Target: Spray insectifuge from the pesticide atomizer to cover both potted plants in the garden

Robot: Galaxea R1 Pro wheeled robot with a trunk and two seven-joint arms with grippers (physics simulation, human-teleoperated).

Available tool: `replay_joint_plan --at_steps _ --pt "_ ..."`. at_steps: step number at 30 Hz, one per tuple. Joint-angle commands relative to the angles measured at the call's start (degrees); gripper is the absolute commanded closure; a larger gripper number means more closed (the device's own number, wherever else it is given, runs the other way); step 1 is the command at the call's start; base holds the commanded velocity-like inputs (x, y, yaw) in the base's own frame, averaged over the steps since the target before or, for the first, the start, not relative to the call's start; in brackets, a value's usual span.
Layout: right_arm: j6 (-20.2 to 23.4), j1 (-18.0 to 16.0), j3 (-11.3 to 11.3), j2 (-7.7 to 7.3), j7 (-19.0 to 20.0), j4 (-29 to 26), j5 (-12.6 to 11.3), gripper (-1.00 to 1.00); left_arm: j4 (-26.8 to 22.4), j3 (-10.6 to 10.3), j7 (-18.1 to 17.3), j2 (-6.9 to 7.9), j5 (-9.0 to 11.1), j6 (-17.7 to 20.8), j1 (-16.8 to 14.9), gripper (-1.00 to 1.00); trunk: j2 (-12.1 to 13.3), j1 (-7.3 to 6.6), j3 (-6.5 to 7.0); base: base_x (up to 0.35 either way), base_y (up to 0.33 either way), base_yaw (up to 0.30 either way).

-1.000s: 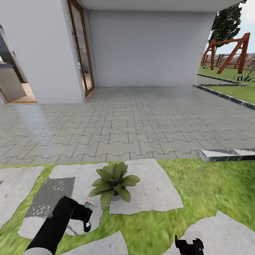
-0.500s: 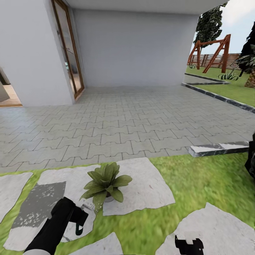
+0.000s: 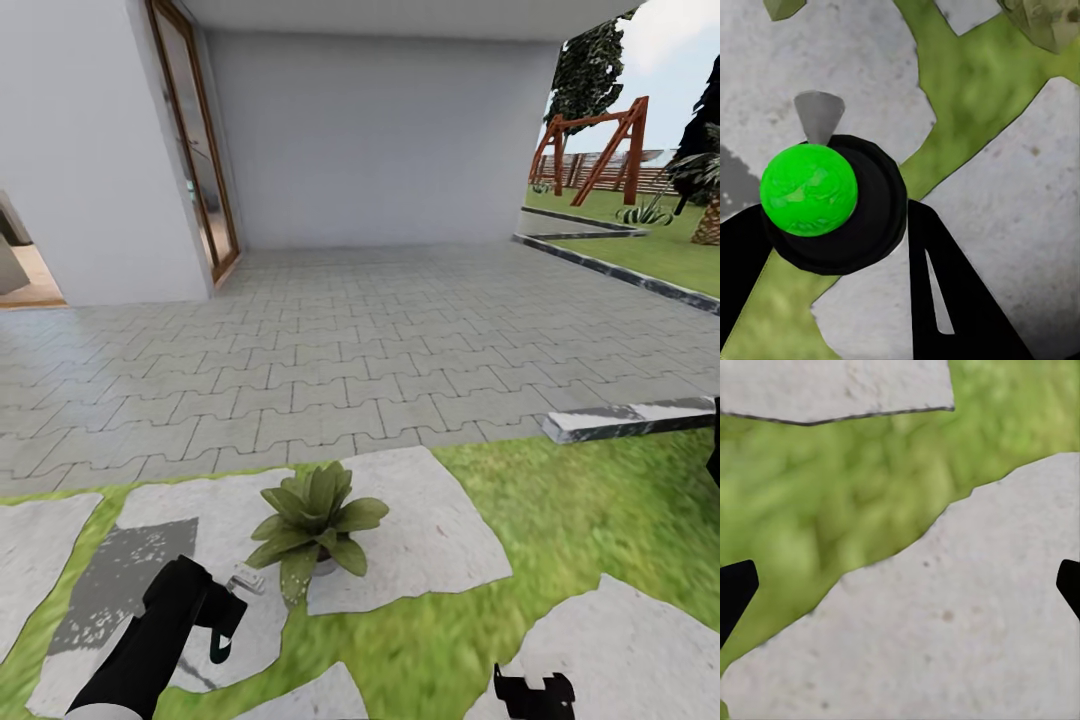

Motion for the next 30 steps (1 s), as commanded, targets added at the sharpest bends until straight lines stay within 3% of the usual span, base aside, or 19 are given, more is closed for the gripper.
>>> replay_joint_plan --at_steps 1,10,30 --pt "-0.2 0.0 -0.4 0.01 -0.2 0.1 0.6 -1.00 0.0 0.1 -0.6 0.00 -0.5 0.1 0.0 1.00 0.0 -0.01 -0.05 0.004 0.016 0.000" --pt "-0.2 -0.1 -0.5 0.08 -0.3 0.0 0.6 -1.00 0.5 0.1 -0.6 0.02 -0.5 0.1 0.0 1.00 0.0 -0.01 0.03 0.000 0.018 -0.054" --pt "-0.2 -0.1 -0.4 0.17 -0.3 -0.1 0.6 -1.00 0.6 0.0 -0.6 -0.07 -0.4 0.1 0.0 1.00 0.0 -0.01 0.17 0.000 0.298 -0.060"
